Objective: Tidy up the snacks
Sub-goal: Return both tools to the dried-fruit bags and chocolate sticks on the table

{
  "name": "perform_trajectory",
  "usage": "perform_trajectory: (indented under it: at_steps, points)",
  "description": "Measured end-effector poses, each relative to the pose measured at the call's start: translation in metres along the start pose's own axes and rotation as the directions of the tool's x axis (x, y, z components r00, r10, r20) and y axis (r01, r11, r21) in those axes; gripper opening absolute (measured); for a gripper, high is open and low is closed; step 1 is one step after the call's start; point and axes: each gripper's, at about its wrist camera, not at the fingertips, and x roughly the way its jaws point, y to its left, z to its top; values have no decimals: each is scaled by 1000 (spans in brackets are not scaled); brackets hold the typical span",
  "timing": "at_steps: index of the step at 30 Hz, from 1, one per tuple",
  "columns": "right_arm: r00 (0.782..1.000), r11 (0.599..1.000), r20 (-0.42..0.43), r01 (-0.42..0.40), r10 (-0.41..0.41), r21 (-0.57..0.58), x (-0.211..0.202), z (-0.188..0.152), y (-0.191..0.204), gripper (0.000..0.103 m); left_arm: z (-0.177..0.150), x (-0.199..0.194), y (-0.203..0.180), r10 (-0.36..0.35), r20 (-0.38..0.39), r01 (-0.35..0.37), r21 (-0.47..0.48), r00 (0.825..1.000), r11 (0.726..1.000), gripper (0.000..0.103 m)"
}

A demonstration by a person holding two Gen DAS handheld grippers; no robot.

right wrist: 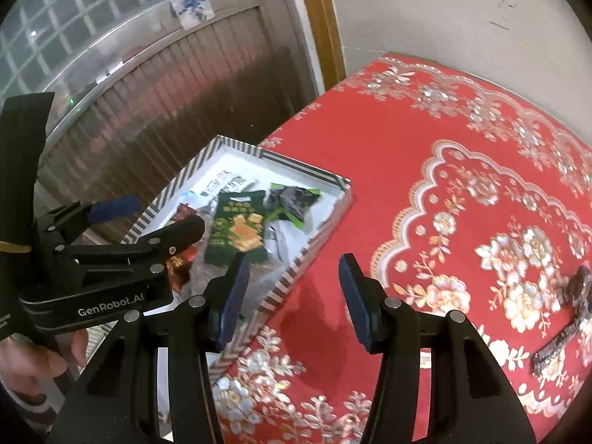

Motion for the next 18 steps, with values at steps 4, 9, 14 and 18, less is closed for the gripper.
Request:
perform_trajectory:
  at_steps: [4,9,14,18]
  points:
    - [1000,1000,-9,17,-17,24,-3,-7,-14,50,0,1,-20,-11,-4,11,32,1000,999,87]
    - [999,997,-18,45,-44,59,-12,-19,-36,50,2,1,-47,-37,-8,38,72,999,997,87]
    - [997,992,-32,72,-69,101,-20,-29,-59,50,4,4,-76,-66,-18,68,112,998,991,88]
    - [995,986,-51,95,-88,140,-25,-41,-80,50,4,7,-98,-89,-33,92,141,996,986,88]
